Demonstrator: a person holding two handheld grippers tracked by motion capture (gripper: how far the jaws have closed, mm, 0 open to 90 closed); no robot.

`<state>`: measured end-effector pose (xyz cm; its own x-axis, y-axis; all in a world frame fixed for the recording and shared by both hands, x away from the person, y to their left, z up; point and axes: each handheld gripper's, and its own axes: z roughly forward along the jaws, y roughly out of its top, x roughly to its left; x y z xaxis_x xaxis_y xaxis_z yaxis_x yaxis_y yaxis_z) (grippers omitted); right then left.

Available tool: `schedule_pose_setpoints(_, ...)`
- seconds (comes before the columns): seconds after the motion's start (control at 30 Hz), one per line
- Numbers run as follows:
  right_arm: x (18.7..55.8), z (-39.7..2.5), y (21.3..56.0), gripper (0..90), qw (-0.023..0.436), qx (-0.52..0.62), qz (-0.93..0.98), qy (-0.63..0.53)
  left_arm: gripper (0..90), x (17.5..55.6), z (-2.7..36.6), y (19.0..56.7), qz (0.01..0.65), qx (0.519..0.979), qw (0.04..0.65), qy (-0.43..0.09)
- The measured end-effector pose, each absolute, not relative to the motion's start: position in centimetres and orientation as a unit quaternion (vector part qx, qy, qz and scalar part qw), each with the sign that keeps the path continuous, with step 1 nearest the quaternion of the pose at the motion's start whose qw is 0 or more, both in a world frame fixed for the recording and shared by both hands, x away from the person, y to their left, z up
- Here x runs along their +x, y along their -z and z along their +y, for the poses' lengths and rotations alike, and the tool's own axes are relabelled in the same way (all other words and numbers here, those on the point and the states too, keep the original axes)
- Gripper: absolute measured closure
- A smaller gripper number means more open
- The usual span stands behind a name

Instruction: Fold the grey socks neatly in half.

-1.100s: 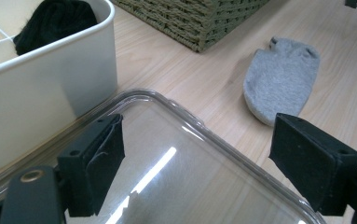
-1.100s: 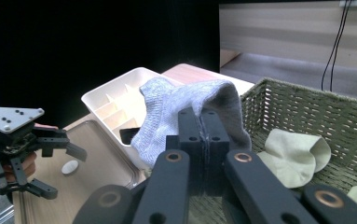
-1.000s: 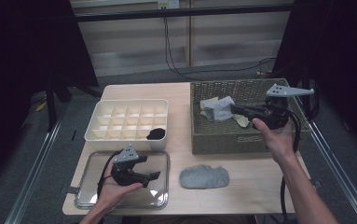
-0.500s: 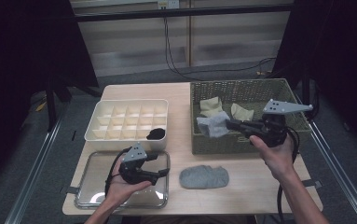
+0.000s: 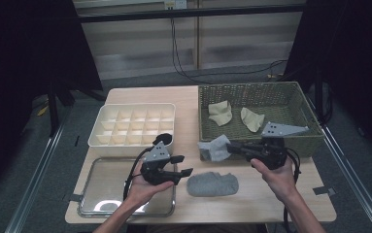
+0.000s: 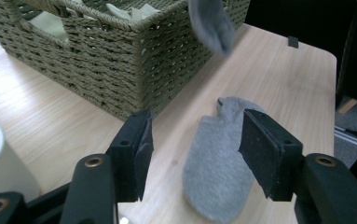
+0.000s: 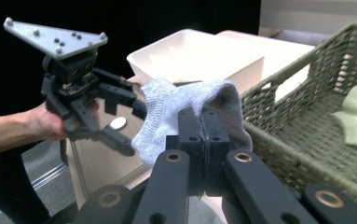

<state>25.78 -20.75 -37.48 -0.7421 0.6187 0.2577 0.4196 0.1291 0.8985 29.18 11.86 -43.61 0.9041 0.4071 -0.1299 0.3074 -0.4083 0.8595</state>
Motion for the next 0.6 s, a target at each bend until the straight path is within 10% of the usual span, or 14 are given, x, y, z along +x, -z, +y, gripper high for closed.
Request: schedule_pose_setpoints(0.6,26.4,-18.7,42.2,89.8,0.028,0.35,0.766,-0.538,55.1,30.1,10.6,45.8,0.218,0.844,0.488,-0.051)
